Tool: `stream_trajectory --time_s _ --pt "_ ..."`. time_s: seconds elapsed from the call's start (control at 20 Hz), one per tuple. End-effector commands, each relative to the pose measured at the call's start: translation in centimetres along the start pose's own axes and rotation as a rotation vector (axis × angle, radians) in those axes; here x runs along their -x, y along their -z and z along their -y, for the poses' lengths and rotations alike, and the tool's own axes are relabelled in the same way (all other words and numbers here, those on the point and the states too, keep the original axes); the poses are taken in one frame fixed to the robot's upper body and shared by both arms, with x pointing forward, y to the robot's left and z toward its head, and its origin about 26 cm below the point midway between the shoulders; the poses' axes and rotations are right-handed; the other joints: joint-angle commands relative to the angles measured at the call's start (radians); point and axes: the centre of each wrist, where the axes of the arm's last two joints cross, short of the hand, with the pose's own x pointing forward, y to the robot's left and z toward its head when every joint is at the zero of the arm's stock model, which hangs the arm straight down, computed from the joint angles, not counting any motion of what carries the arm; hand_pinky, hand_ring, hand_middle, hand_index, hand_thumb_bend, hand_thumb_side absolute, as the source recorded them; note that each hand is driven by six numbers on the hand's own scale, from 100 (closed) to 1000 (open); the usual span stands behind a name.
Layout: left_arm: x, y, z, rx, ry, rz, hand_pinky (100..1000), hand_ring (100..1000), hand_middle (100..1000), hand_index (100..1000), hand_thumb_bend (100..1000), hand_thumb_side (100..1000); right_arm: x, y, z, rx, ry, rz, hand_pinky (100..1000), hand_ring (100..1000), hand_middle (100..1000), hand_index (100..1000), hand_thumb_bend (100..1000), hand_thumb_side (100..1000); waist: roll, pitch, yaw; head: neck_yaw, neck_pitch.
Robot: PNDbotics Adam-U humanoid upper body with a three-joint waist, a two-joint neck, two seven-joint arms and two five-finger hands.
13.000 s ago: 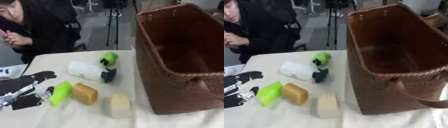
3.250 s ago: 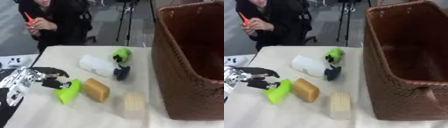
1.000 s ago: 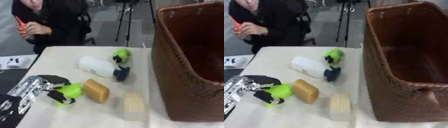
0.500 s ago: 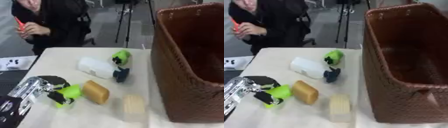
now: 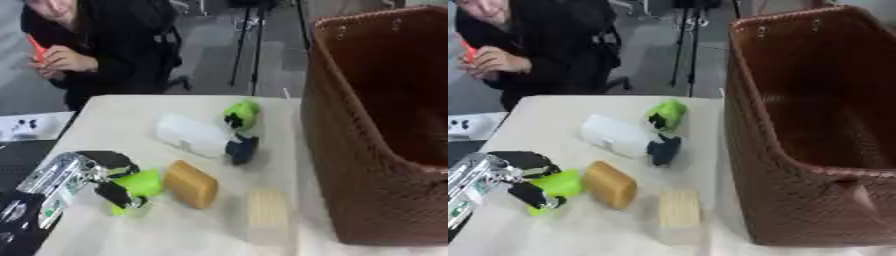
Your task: Pick up objects on the table and place them in the box.
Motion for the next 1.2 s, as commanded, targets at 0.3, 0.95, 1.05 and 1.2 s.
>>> stream_trajectory --time_s 0.3,0.95,1.05,1.2 --pt "0.2 -0.4 -0.8 -0.002 0.040 -0.033 798 753 565 659 259 651 0.1 0.8 0.3 0.168 0.118 0.129 805 749 736 614 100 877 0.001 -0.015 -0.004 -0.005 -0.005" --pt "0.2 -1.5 -2.2 -0.033 0.081 -0.050 761 728 524 612 184 586 0.2 0.8 0.5 0.166 0.112 0.128 805 749 737 614 100 875 0.007 -0.023 0.004 -0.008 0.004" --pt "0.1 -1.7 -2.5 -0.040 0.090 -0.055 759 726 522 610 177 578 0.2 0.8 0.6 0.165 0.111 0.128 805 749 737 614 100 875 0.008 -0.025 0.006 -0.008 0.006" --pt "0.1 -2.0 -2.9 -0.048 0.096 -0.060 753 723 518 606 169 569 0.2 0.8 0.6 0.165 0.111 0.128 805 749 737 614 100 876 0.008 -0.026 0.008 -0.009 0.008"
